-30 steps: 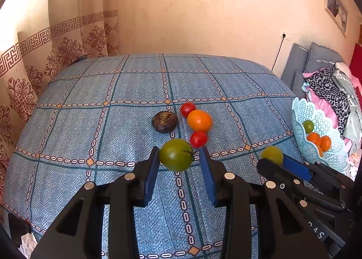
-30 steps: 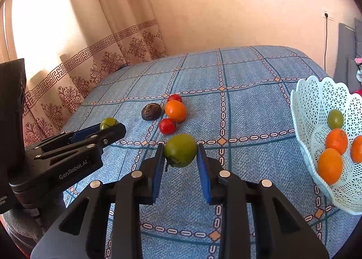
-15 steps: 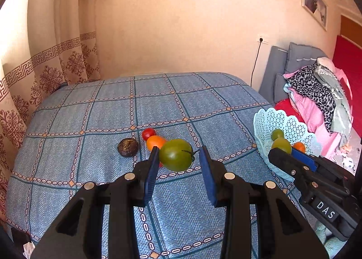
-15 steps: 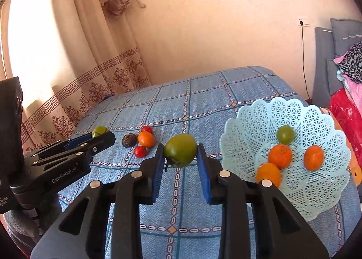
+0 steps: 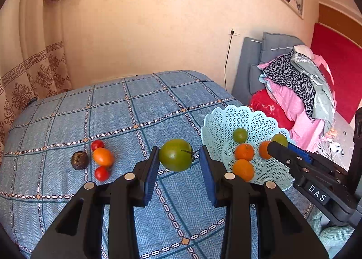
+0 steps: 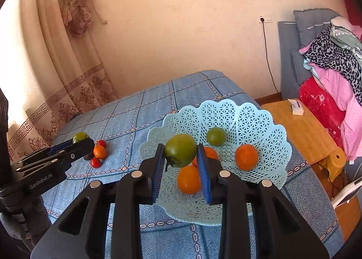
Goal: Organize fruits
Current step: 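Carry both green tomatoes into the blue basket and open both tools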
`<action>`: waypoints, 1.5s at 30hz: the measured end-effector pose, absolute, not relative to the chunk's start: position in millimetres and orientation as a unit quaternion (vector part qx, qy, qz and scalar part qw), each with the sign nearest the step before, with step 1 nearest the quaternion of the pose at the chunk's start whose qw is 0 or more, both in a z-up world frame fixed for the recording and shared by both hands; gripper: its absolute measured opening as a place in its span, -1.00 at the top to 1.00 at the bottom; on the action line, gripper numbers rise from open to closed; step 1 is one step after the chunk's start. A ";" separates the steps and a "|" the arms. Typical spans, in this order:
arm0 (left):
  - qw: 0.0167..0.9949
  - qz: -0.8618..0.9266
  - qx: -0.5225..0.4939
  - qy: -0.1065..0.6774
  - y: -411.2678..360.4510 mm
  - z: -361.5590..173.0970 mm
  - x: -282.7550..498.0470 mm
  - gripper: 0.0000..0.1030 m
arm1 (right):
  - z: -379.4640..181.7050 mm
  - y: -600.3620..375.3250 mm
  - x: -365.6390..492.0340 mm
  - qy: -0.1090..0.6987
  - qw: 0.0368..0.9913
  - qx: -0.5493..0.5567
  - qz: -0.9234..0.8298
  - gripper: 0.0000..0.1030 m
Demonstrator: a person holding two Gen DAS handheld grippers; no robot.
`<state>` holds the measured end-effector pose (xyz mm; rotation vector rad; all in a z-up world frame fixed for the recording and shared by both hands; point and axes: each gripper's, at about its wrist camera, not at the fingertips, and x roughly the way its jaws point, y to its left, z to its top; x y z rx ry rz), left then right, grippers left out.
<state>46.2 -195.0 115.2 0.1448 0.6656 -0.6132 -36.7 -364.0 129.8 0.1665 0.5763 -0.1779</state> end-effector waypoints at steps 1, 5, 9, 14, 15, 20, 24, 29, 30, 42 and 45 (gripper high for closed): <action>0.895 -0.300 0.072 0.322 -200.3 114.3 46.1 0.29 | 129.4 -367.5 -37.9 0.284 0.951 0.084 -0.091 0.43; 0.887 -0.315 0.079 0.327 -218.8 110.8 46.1 0.29 | 126.7 -377.8 -41.4 0.284 0.949 0.092 -0.102 0.43; 0.880 -0.329 0.086 0.333 -237.0 107.3 44.9 0.29 | 124.5 -385.8 -43.6 0.286 0.947 0.098 -0.110 0.43; 0.871 -0.343 0.094 0.339 -254.2 101.6 43.7 0.29 | 122.5 -395.1 -45.4 0.287 0.945 0.106 -0.119 0.43; 0.869 -0.345 0.095 0.341 -257.4 100.4 43.4 0.28 | 122.4 -396.8 -45.6 0.287 0.944 0.107 -0.121 0.43; 0.864 -0.353 0.102 0.346 -268.9 95.8 42.8 0.27 | 121.7 -404.7 -49.3 0.287 0.942 0.111 -0.130 0.43; 0.861 -0.354 0.105 0.349 -275.3 94.1 43.4 0.06 | 122.0 -408.0 -51.2 0.285 0.942 0.111 -0.140 0.42; 0.868 -0.342 0.096 0.346 -269.5 96.7 46.6 -0.36 | 122.0 -415.3 -54.7 0.276 0.941 0.124 -0.154 -0.09; 0.869 -0.339 0.095 0.347 -267.7 96.7 47.8 -0.36 | 122.4 -415.0 -55.0 0.275 0.941 0.122 -0.155 -0.09; 0.879 -0.311 0.071 0.355 -239.3 102.8 59.7 -0.46 | 125.9 -408.0 -57.3 0.268 0.943 0.126 -0.153 -0.09; 0.881 -0.308 0.068 0.353 -233.3 105.4 60.0 -0.47 | 126.3 -404.8 -56.0 0.267 0.943 0.127 -0.151 -0.09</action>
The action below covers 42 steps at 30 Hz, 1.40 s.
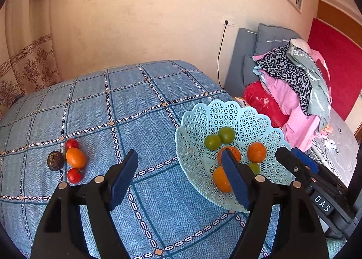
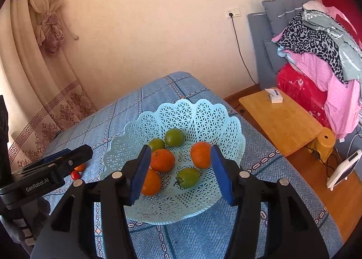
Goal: Organize fruits
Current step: 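Carry both green tomatoes into the blue basket and open both tools, then move both open tools back to the remaining fruits on the bed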
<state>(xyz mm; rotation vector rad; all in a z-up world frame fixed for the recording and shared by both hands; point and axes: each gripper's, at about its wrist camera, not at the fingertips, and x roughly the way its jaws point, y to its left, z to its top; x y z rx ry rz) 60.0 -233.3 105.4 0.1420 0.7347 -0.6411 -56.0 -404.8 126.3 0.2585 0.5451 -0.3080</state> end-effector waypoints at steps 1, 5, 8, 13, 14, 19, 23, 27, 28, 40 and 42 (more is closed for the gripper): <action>0.882 -0.307 0.067 0.352 -231.6 106.2 60.4 -0.47 | 126.2 -403.4 -55.4 0.268 0.943 0.127 -0.150 -0.09; 0.885 -0.302 0.064 0.348 -223.8 109.9 61.1 -0.55 | 126.6 -395.3 -51.7 0.270 0.944 0.124 -0.142 -0.09; 0.889 -0.297 0.061 0.343 -216.6 114.0 62.1 -0.57 | 128.2 -388.1 -48.2 0.270 0.946 0.119 -0.134 -0.09; 0.898 -0.280 0.049 0.336 -198.8 122.3 69.0 -0.60 | 130.7 -377.1 -42.5 0.270 0.949 0.111 -0.122 -0.09; 0.900 -0.275 0.046 0.335 -193.8 123.4 70.5 -0.61 | 130.9 -374.6 -41.0 0.270 0.949 0.110 -0.119 -0.09; 0.909 -0.250 0.034 0.332 -169.4 129.6 80.7 -0.61 | 131.1 -362.9 -33.8 0.273 0.950 0.104 -0.106 -0.09; 0.915 -0.227 0.021 0.333 -146.3 130.9 89.2 -0.61 | 130.8 -352.5 -26.7 0.277 0.951 0.099 -0.094 -0.09; 0.920 -0.203 0.009 0.334 -122.8 131.5 99.1 -0.61 | 130.7 -342.7 -19.2 0.280 0.952 0.094 -0.082 -0.09; 0.922 -0.197 0.006 0.334 -117.0 131.7 101.2 -0.61 | 130.5 -339.9 -17.4 0.281 0.952 0.093 -0.078 -0.09; 0.926 -0.136 -0.019 0.352 -65.9 115.4 133.8 -0.61 | 124.8 -303.5 3.4 0.296 0.952 0.069 -0.042 -0.16; 0.925 -0.122 -0.019 0.359 -60.7 107.3 140.4 -0.61 | 122.1 -297.7 7.6 0.300 0.951 0.066 -0.036 -0.16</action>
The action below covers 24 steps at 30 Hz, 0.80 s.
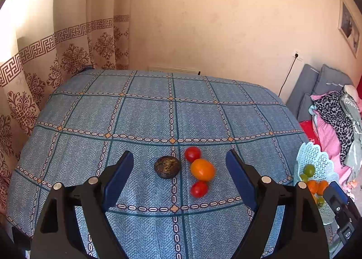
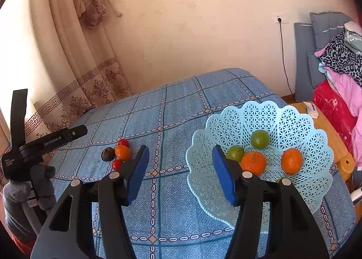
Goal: Organize fruits
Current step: 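Move both open tools back to the remaining fruits on the bed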
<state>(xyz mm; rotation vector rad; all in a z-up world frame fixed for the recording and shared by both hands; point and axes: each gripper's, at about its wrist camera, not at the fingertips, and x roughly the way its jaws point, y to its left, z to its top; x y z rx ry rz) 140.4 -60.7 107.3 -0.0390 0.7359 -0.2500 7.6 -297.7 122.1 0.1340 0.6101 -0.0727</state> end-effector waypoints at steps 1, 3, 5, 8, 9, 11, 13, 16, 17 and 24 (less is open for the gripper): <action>0.925 -0.116 -0.018 0.362 -58.3 103.5 143.2 -0.61 | 120.8 -294.8 9.6 0.302 0.951 0.064 -0.033 -0.16; 0.924 -0.106 -0.016 0.367 -54.6 96.3 148.6 -0.61 | 117.6 -289.8 13.0 0.306 0.950 0.060 -0.028 -0.16; 0.923 -0.097 -0.011 0.372 -53.3 88.7 154.4 -0.61 | 114.0 -284.4 16.9 0.312 0.948 0.056 -0.022 -0.16; 0.922 -0.084 0.006 0.378 -53.8 75.8 162.8 -0.61 | 107.1 -275.5 22.8 0.322 0.945 0.050 -0.013 -0.16; 0.921 -0.081 0.014 0.381 -54.7 71.4 165.9 -0.61 | 104.7 -272.9 24.6 0.326 0.944 0.048 -0.009 -0.16; 0.918 -0.078 0.025 0.387 -55.1 62.8 171.9 -0.61 | 99.5 -267.6 27.5 0.332 0.942 0.044 -0.004 -0.16; 0.914 -0.079 0.027 0.397 -55.1 54.0 178.3 -0.61 | 95.6 -262.9 30.9 0.338 0.940 0.039 0.002 -0.16; 0.909 -0.079 0.030 0.409 -54.7 41.9 185.9 -0.61 | 89.7 -257.1 35.5 0.345 0.938 0.032 0.008 -0.16; 0.907 -0.081 0.031 0.413 -54.9 38.4 187.9 -0.61 | 87.6 -255.3 37.3 0.348 0.937 0.030 0.009 -0.16; 0.899 -0.100 0.039 0.424 -58.3 23.5 197.1 -0.58 | 73.7 -246.8 48.8 0.366 0.930 0.020 0.017 -0.16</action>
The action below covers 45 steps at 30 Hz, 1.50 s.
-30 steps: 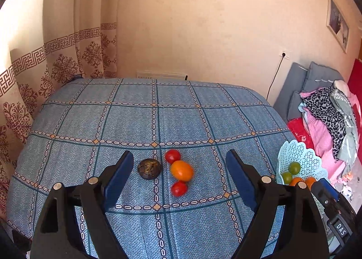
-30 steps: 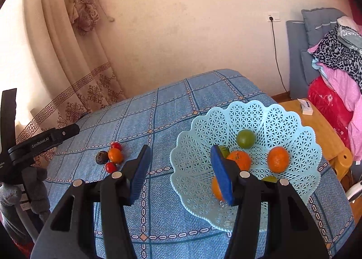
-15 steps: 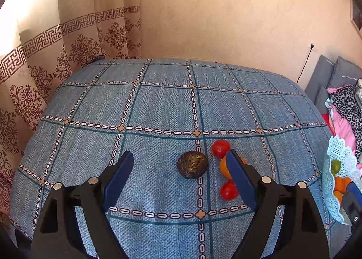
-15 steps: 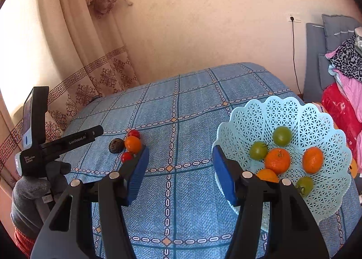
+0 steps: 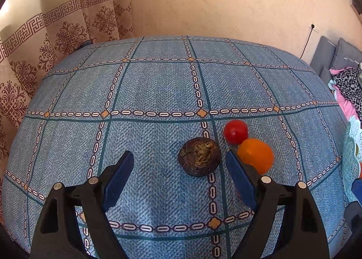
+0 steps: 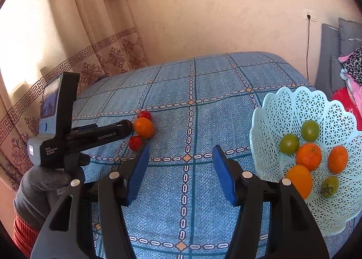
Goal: Organize fruits
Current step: 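Move both open tools back to the remaining fruits on the bed, then grasp the brown fruit with the left tool while the right tool grasps the orange tomato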
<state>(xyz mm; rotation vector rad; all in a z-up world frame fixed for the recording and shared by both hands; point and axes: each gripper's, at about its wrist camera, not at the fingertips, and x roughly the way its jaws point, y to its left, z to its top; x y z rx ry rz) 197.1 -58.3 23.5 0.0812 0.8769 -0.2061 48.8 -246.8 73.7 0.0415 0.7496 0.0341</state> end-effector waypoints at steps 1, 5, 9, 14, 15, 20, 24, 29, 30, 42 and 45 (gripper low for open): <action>0.899 -0.103 0.039 0.425 -58.7 22.0 198.2 -0.56 | 72.2 -245.9 50.1 0.368 0.929 0.019 0.017 -0.16; 0.892 -0.121 0.035 0.433 -60.5 14.0 204.0 -0.33 | 66.6 -241.0 56.7 0.375 0.927 0.015 0.020 -0.16; 0.893 -0.129 0.034 0.430 -60.6 9.3 207.5 -0.27 | 61.8 -237.5 62.1 0.381 0.924 0.011 0.022 -0.16; 0.894 -0.143 0.035 0.423 -63.4 7.4 206.4 -0.01 | 53.7 -234.0 71.2 0.391 0.920 0.015 0.025 -0.16; 0.894 -0.148 0.034 0.422 -63.6 7.9 205.5 0.10 | 52.0 -232.8 73.4 0.393 0.919 0.015 0.025 -0.16; 0.891 -0.159 0.019 0.425 -60.2 11.4 198.4 0.17 | 43.2 -226.7 84.8 0.405 0.914 0.013 0.029 -0.16; 0.895 -0.153 0.008 0.419 -48.5 18.3 191.9 0.17 | 37.0 -221.1 95.2 0.413 0.910 0.011 0.033 -0.16; 0.906 -0.127 0.004 0.404 -33.6 32.2 188.1 0.17 | 30.5 -210.9 111.6 0.426 0.904 0.014 0.045 -0.16; 0.908 -0.122 0.002 0.400 -30.6 35.0 187.4 0.17 | 29.6 -208.6 115.5 0.427 0.903 0.013 0.046 -0.16; 0.911 -0.110 -0.034 0.397 -6.3 42.7 190.1 0.17 | 19.8 -174.8 167.0 0.442 0.895 0.003 0.056 -0.16; 0.910 -0.110 -0.041 0.398 -2.4 42.2 191.0 0.17 | 14.6 -169.1 175.1 0.448 0.893 -0.004 0.050 -0.09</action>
